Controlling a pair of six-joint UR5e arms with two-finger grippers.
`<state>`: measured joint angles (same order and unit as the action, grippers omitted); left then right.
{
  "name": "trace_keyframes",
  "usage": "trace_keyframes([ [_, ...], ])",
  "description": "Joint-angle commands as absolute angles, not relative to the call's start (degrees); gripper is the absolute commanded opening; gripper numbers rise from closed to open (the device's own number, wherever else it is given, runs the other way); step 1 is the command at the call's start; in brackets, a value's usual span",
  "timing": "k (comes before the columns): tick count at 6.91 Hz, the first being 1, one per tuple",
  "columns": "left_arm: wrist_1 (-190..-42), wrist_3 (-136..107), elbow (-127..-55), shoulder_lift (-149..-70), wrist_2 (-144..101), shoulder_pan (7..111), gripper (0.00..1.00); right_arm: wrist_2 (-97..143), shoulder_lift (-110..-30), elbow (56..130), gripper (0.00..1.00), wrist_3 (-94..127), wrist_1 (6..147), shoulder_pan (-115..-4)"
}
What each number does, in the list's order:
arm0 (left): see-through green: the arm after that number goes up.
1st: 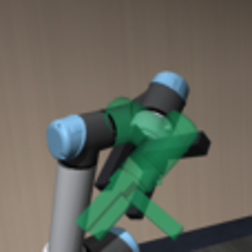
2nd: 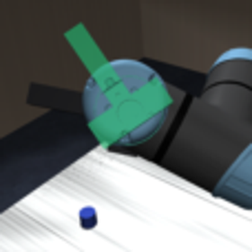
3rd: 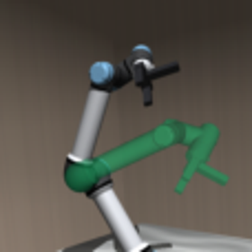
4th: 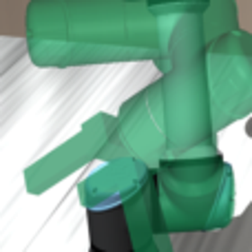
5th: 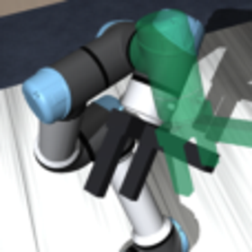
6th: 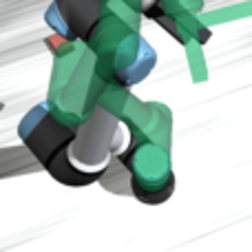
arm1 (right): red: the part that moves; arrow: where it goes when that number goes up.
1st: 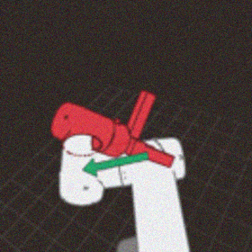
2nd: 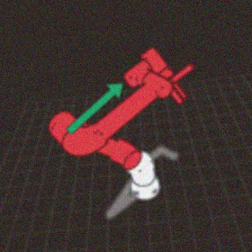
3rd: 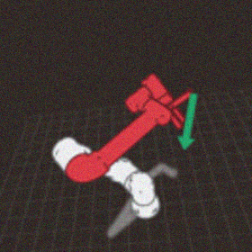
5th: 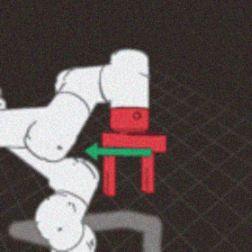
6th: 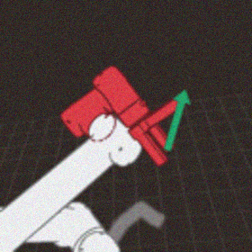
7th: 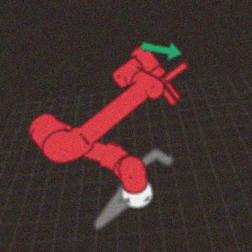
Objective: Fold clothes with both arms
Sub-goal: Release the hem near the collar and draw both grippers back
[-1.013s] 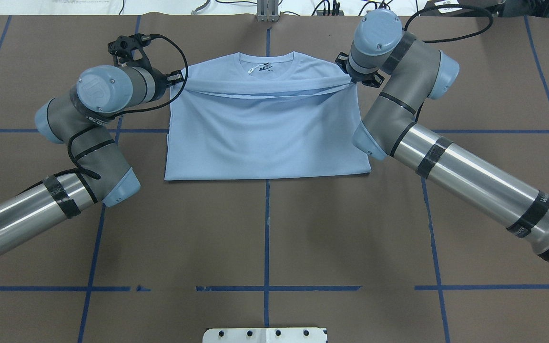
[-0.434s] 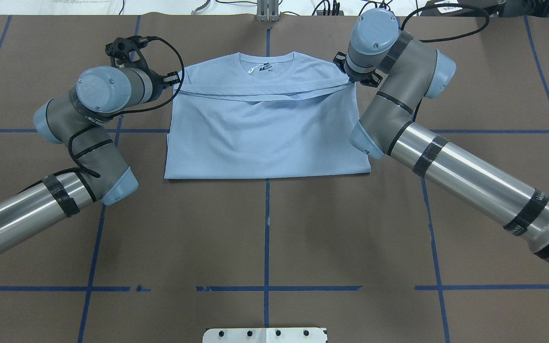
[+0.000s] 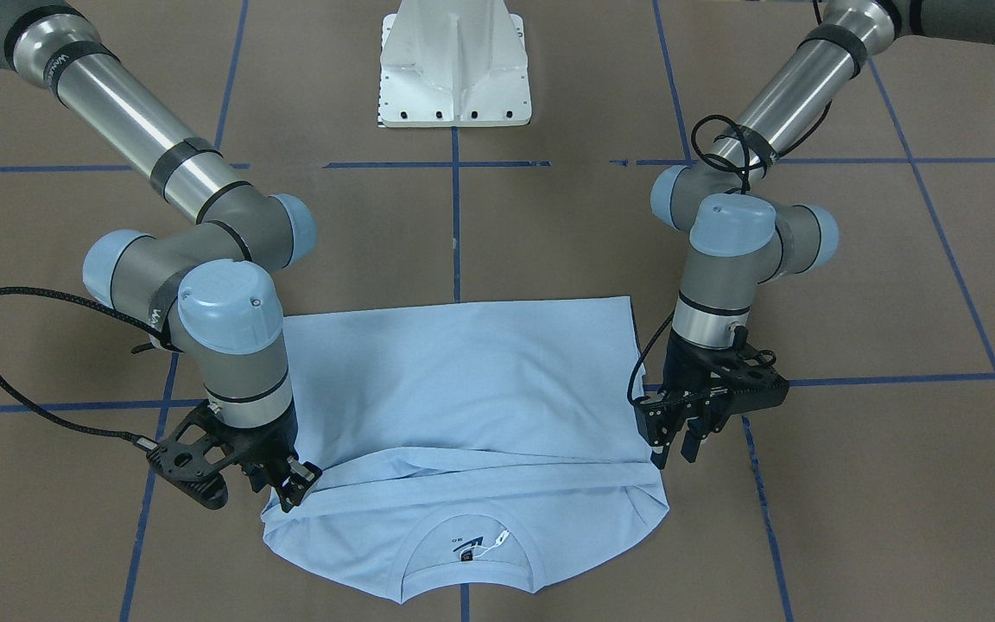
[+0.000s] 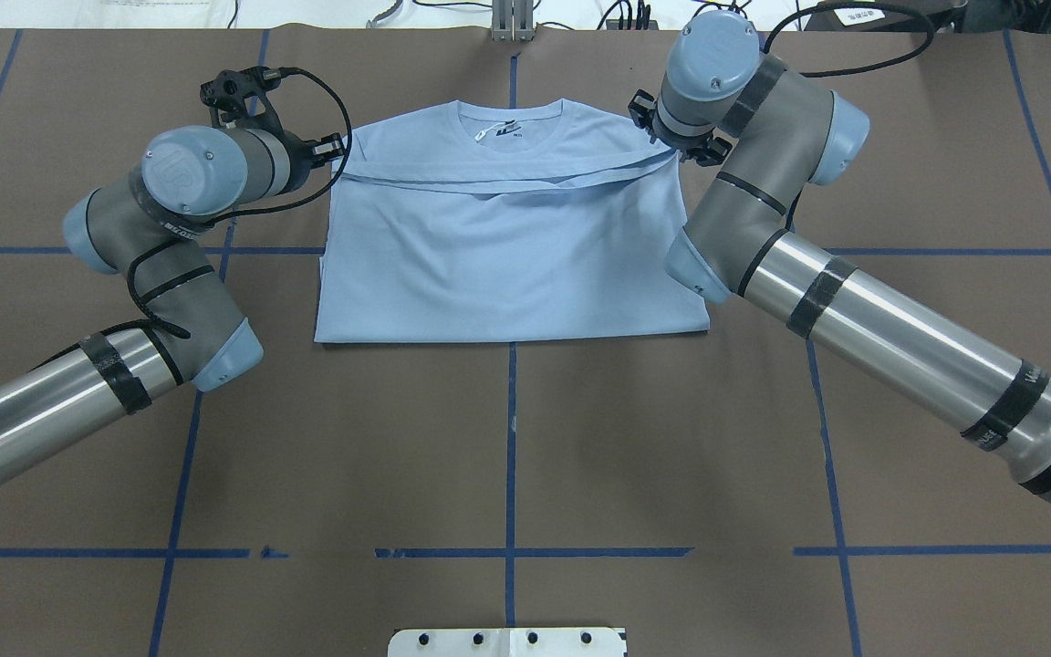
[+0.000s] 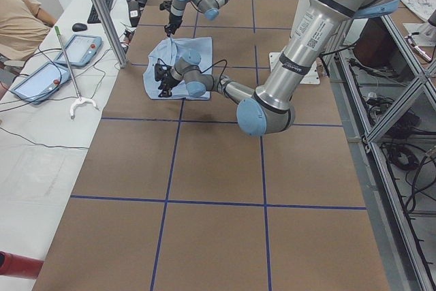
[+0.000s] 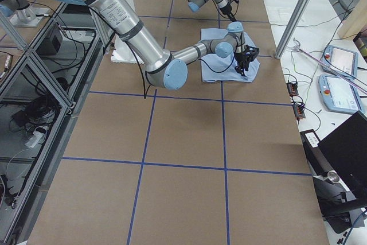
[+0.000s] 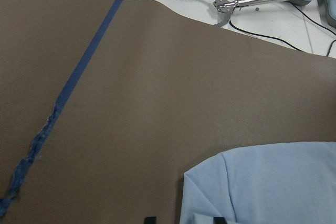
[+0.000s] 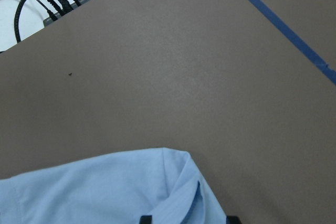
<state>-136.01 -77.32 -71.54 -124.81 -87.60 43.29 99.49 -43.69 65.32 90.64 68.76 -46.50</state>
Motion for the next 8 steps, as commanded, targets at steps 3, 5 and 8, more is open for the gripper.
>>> trace_keyframes([
  [3, -139.66, -77.35, -74.36, -124.01, -93.34, 43.42, 0.61, 107.23, -62.8, 93.31, 0.71, 101.92, 70.75, -41.06],
  [5, -139.75, -77.26, -74.44, -124.19, -93.43, 43.33, 0.61, 106.44, -68.43, 93.96, 0.71, 103.53, 69.62, -39.04],
  [8, -139.57, -77.17, -74.44, -124.19, -93.43, 43.33, 0.61, 104.41, -67.94, 93.69, 0.71, 104.33, 69.43, -36.39],
])
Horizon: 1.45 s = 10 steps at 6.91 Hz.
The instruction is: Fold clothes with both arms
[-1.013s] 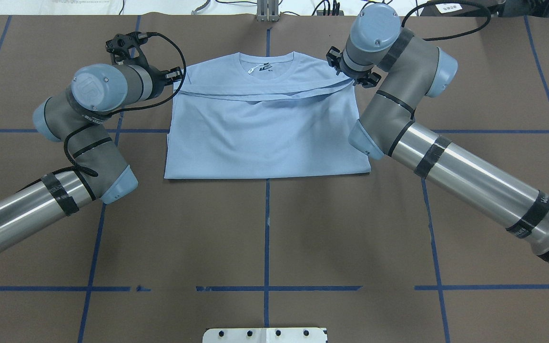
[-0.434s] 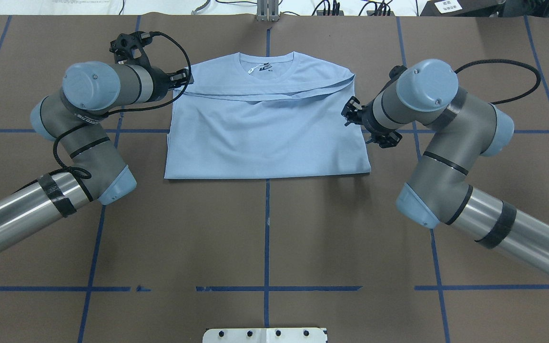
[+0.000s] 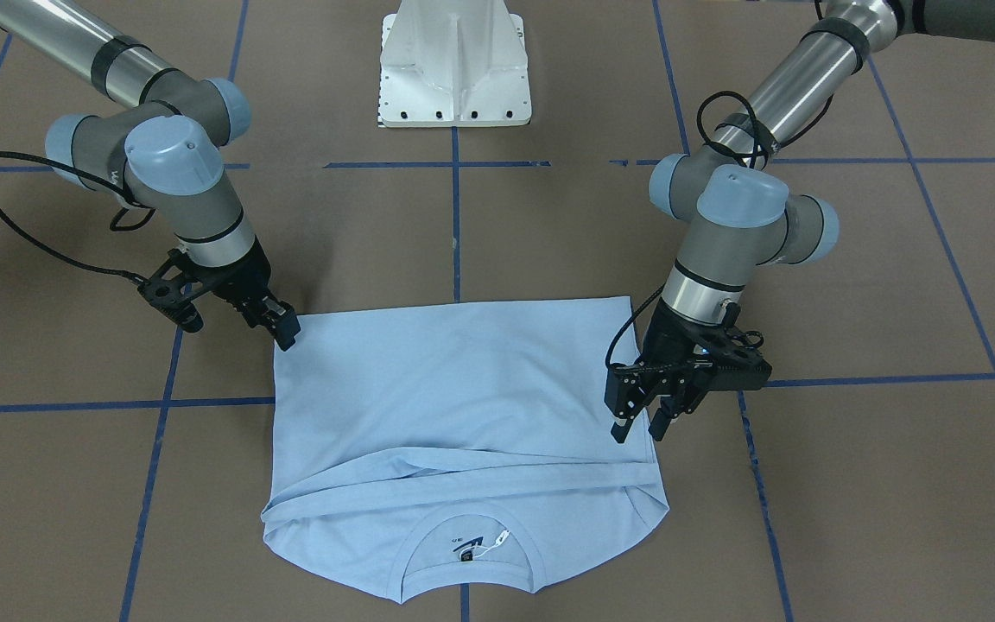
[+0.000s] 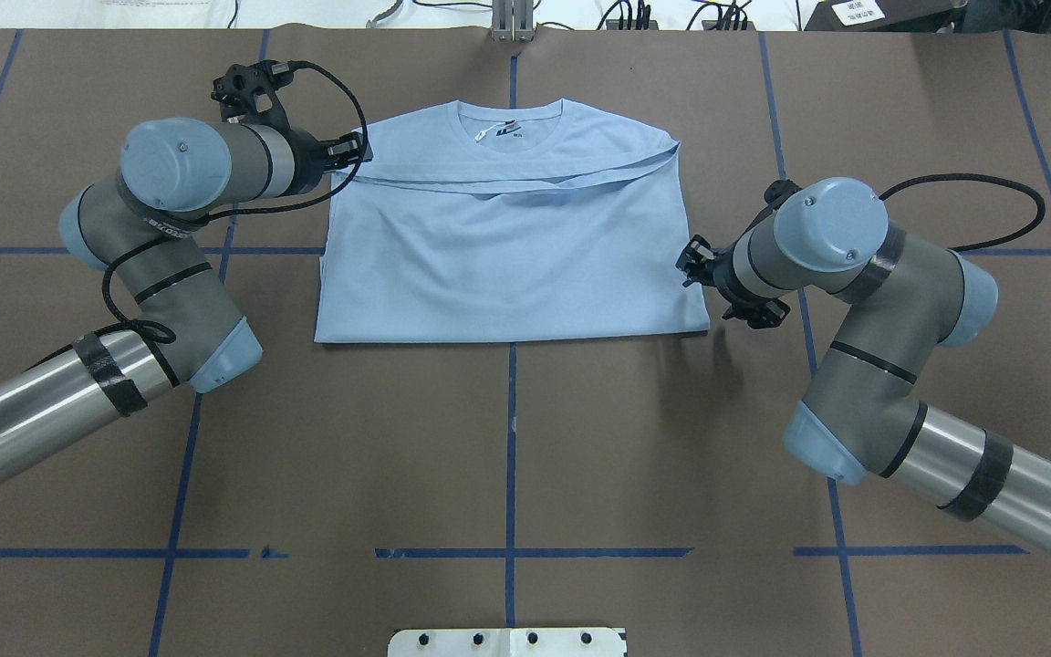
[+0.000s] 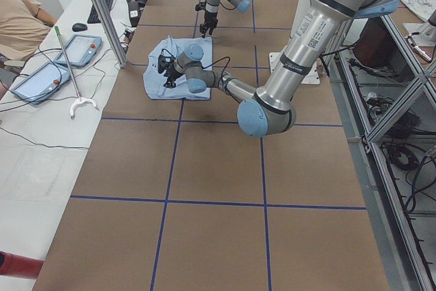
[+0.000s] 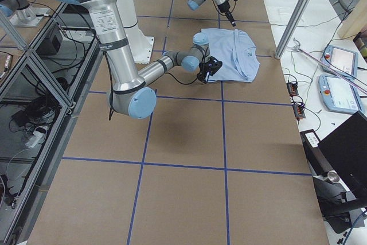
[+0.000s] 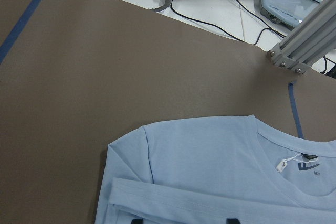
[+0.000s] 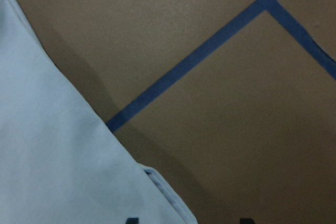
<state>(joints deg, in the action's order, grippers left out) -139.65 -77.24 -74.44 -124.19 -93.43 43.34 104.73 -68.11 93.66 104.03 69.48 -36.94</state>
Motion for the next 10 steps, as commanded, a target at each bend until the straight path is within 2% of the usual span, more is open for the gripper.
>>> trace_keyframes([
  [1, -139.66, -77.25, -74.44, -124.28, -93.43, 43.42, 0.61, 104.33, -68.11, 93.69, 0.7, 104.33, 69.43, -35.78],
  [2, -139.66, -77.26, -74.44, -124.28, -93.43, 43.42, 0.61, 104.41, -68.12, 93.87, 0.59, 104.33, 69.43, -35.77],
  [4, -139.57, -77.26, -74.44, -124.28, -93.43, 43.42, 0.61, 104.5, -68.47, 94.04, 0.0, 104.33, 69.52, -35.68],
  [6, -139.57, -77.34, -74.44, -124.28, -93.43, 43.42, 0.61, 104.41, -68.47, 94.04, 0.0, 104.15, 69.43, -35.6],
  [8, -139.57, -77.69, -75.05, -124.54, -94.82, 43.42, 0.61, 104.5, -70.3, 98.76, 0.0, 104.06, 69.61, -35.86],
  [10, -139.66, -80.48, -78.13, -124.19, -101.75, 43.59, 0.61, 104.76, -80.18, 110.67, 0.0, 104.15, 70.13, -33.07],
])
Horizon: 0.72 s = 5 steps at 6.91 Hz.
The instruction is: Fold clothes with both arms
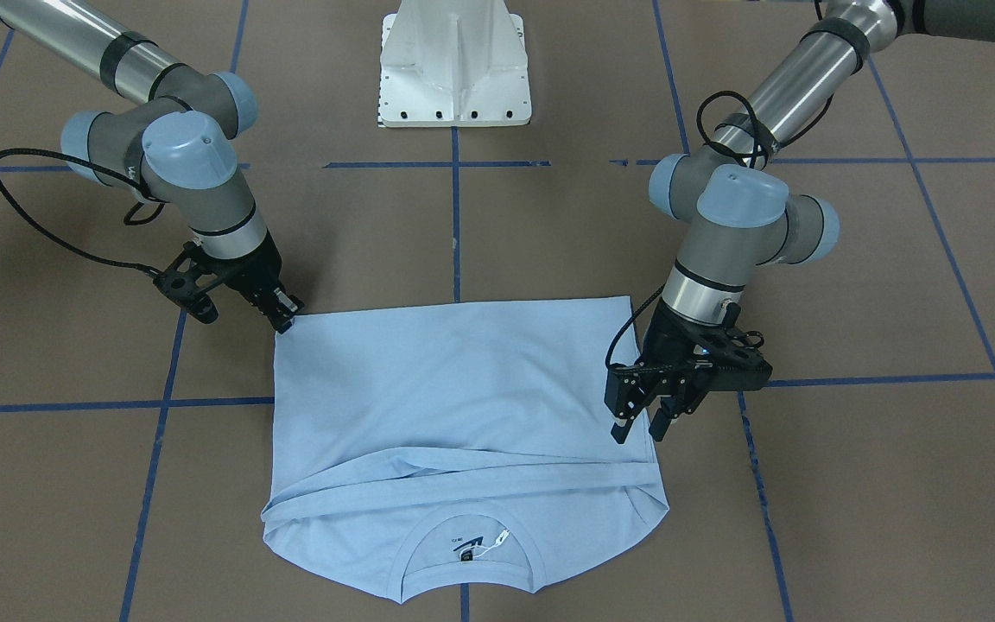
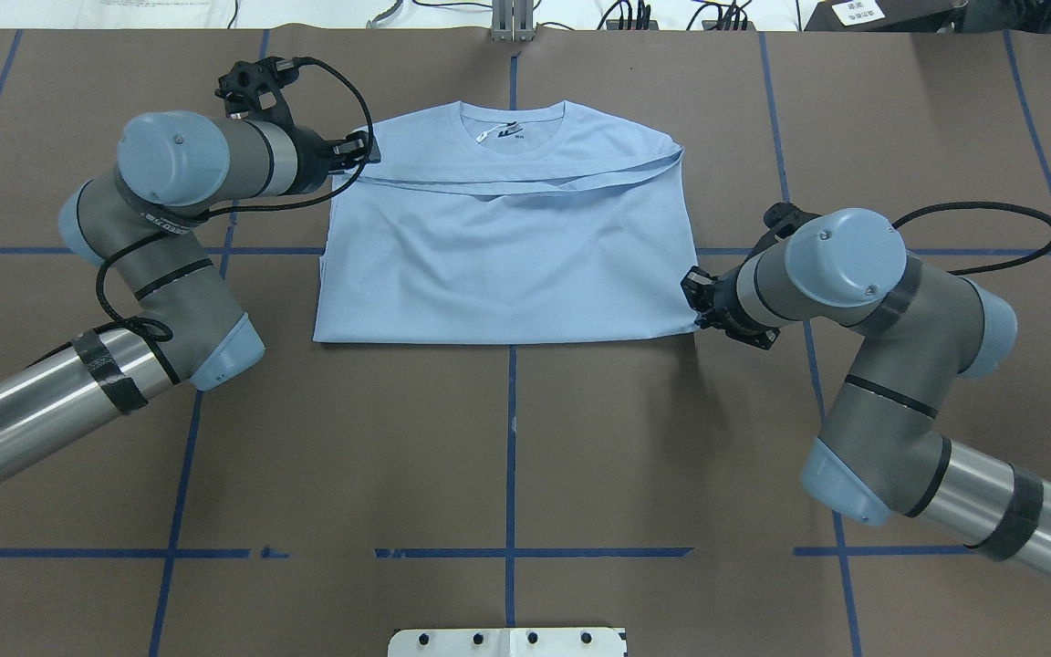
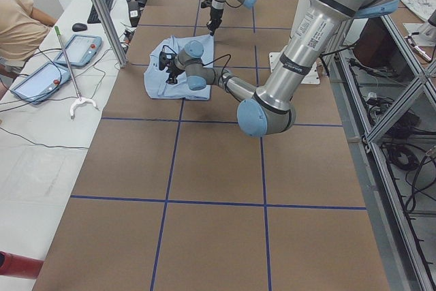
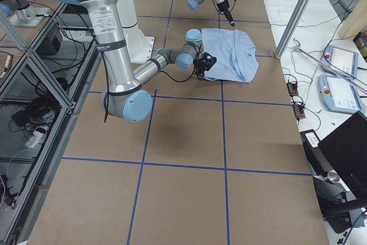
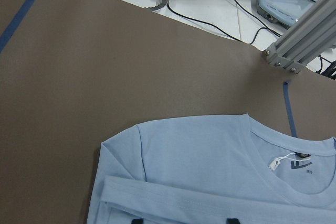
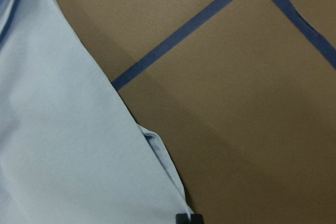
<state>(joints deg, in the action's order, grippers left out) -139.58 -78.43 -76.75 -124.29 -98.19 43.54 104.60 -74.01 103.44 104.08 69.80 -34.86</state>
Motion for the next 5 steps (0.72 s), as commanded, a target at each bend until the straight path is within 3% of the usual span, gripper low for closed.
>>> trace_keyframes([
  [1, -139.48, -81.2, -79.61, -123.93, -104.3, 43.59, 0.62, 105.29, -87.55, 118.49, 0.0, 104.24, 70.14, -30.96],
  [3, -138.96, -86.62, -86.26, -121.49, -111.05, 43.07, 0.66, 105.21, -93.24, 125.58, 0.0, 112.09, 70.14, -18.1],
  [5, -139.48, -93.73, -92.01, -118.66, -113.82, 40.37, 0.78, 105.38, -96.05, 128.73, 0.0, 112.85, 70.14, -7.51],
])
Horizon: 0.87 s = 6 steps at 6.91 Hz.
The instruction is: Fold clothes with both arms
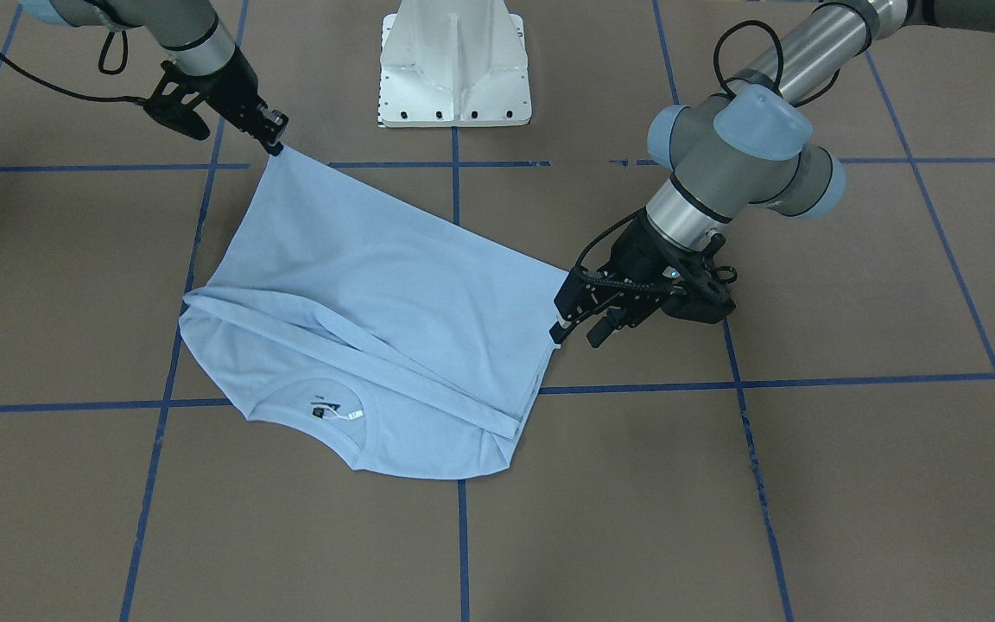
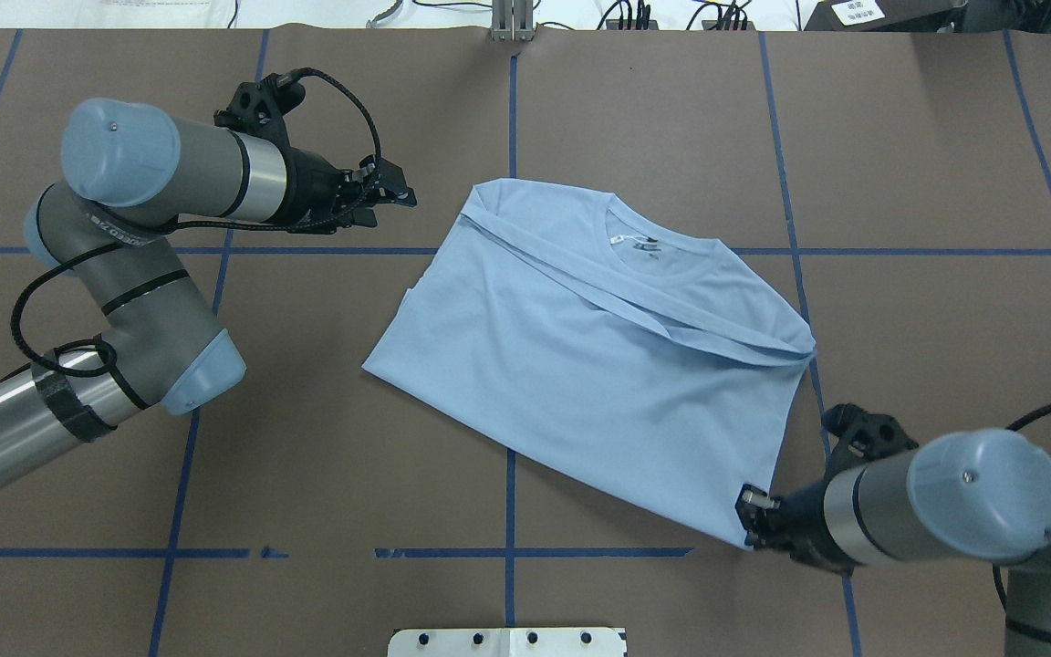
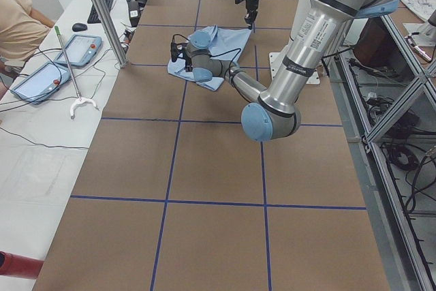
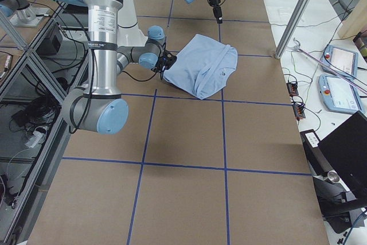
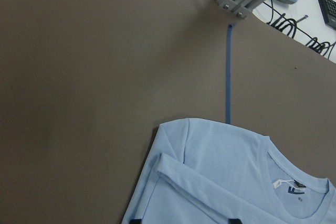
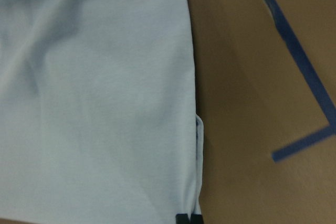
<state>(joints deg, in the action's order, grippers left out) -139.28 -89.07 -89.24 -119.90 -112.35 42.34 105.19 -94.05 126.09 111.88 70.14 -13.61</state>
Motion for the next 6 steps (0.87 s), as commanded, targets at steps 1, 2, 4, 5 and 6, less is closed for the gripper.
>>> trace_keyframes([
  [1, -139.48, -95.17, -92.46, -118.65, -113.64, 37.99, 0.78, 105.38, -98.5, 130.85, 0.0, 112.85, 70.14, -4.25],
  [2, -139.31, -97.1, -94.81, -117.17, -114.69, 37.36, 0.78, 103.55, -100.7, 130.52, 0.99, 113.29, 70.22, -1.09],
  [4, -138.87, -99.23, -96.67, -115.32, -116.19, 36.39, 0.8, 99.41, -98.71, 130.96, 1.0, 113.99, 70.14, -0.97],
  [5, -138.43, -99.84, -97.29, -114.7, -116.1, 36.04, 0.8, 98.45, -97.66, 130.61, 1.0, 113.82, 69.61, -4.71],
  [6, -135.82, -103.59, -98.77, -112.52, -115.58, 34.64, 0.8, 97.65, -91.56, 129.21, 1.0, 113.3, 69.87, -11.53],
])
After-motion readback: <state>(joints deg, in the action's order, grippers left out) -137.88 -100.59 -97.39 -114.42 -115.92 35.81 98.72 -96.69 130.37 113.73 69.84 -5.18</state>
